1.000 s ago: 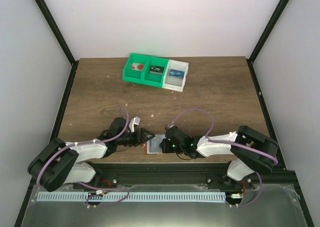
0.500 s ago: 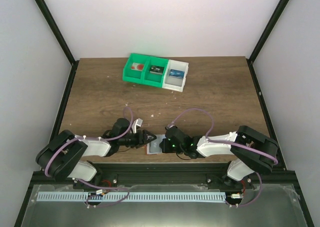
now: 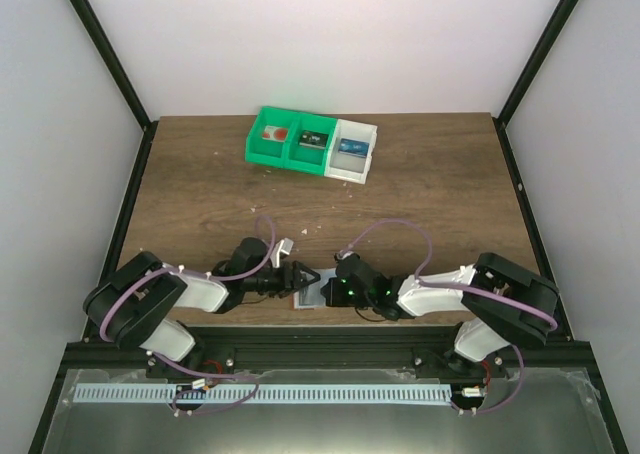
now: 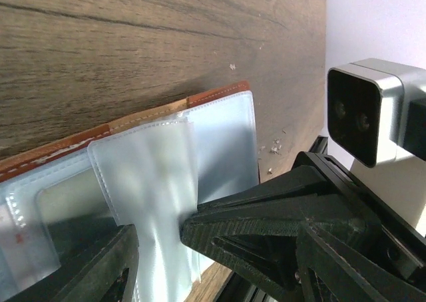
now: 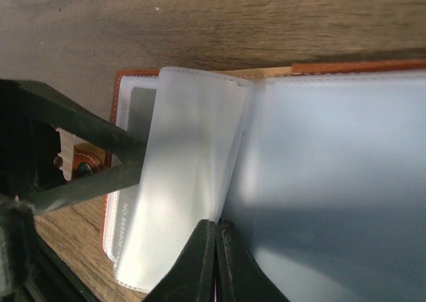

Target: Take the credit cards out of the card holder

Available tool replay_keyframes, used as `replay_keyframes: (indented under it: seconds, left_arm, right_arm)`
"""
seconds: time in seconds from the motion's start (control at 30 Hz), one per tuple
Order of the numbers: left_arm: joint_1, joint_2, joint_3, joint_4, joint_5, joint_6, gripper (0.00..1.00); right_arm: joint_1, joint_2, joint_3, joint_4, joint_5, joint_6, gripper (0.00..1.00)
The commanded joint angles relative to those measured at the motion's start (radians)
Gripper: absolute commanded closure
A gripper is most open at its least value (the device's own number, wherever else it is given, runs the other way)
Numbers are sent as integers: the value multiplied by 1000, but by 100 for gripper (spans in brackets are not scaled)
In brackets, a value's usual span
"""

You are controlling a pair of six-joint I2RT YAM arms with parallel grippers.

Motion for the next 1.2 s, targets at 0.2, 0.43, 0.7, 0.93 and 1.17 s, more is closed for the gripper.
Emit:
replay_keyframes:
  seconds: [0.2,0.43,0.7,0.93,1.17]
  left_arm:
    - [-25,9,12,46,4,-33,33]
    - [-50,55,23,148,37,-105,33]
    - [-70,95,44,207,57,-149,34]
    - [-75,101,71,181,41,-134,34]
    - [-89,103,78,186,30,-151,34]
  right_arm:
    - [-31,-46,-91,103,-37,37,99]
    - [-39,-40,-94,125,-55,32,93]
    - [-38,-83,-107,128,-45,28,86]
    - [-38,-134,-133,130,-17,38,80]
    - [-38,-228,-173,99,38,53,73]
